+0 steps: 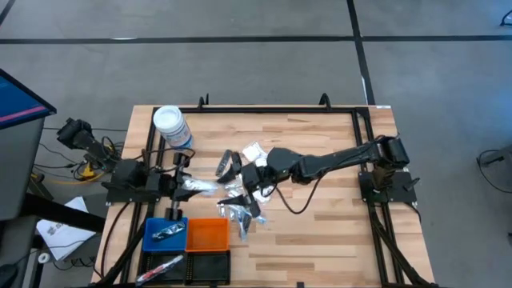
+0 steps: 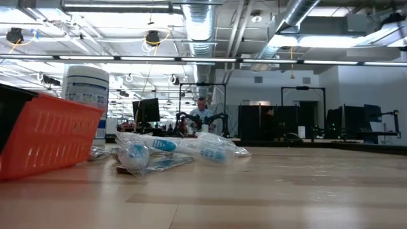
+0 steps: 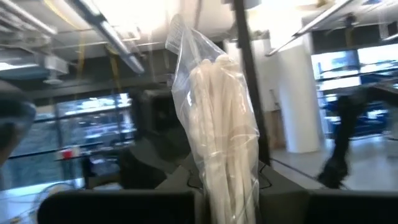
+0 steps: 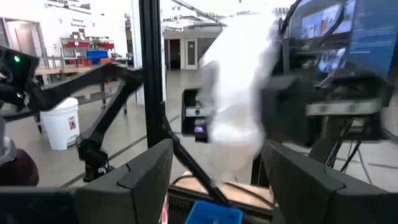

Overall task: Pick & Place Travel size toiletries
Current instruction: Put the right cotton pack into the right black basket

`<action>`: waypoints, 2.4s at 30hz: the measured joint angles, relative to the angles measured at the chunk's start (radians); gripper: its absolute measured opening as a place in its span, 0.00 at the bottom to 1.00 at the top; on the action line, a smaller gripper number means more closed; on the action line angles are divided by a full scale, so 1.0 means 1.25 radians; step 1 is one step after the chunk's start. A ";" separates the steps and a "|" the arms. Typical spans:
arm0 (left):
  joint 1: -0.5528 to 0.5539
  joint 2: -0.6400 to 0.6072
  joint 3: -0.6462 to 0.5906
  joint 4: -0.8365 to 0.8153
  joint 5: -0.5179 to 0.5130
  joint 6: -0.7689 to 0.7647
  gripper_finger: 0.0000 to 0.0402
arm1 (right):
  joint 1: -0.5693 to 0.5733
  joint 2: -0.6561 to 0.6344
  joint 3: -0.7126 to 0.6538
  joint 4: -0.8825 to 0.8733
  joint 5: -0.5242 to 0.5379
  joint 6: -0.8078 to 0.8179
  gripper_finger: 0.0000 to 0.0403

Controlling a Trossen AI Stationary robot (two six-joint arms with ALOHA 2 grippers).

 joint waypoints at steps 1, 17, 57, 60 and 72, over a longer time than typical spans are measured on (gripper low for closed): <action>0.012 0.017 0.000 0.021 0.013 -0.001 0.04 | 0.000 0.012 -0.001 0.016 0.000 0.006 0.61; 0.015 0.081 0.000 0.067 -0.063 0.035 0.04 | -0.030 0.067 0.002 0.086 -0.007 0.085 0.60; -0.245 0.074 0.000 0.027 -0.502 0.063 0.63 | -0.019 0.066 0.002 0.002 -0.013 0.055 0.03; -0.309 0.071 0.017 0.025 -0.628 0.102 0.76 | -0.020 0.066 0.002 -0.048 -0.028 0.055 0.01; -0.485 0.071 0.174 0.018 -0.814 0.224 0.84 | -0.015 0.066 0.002 -0.292 -0.032 0.054 0.01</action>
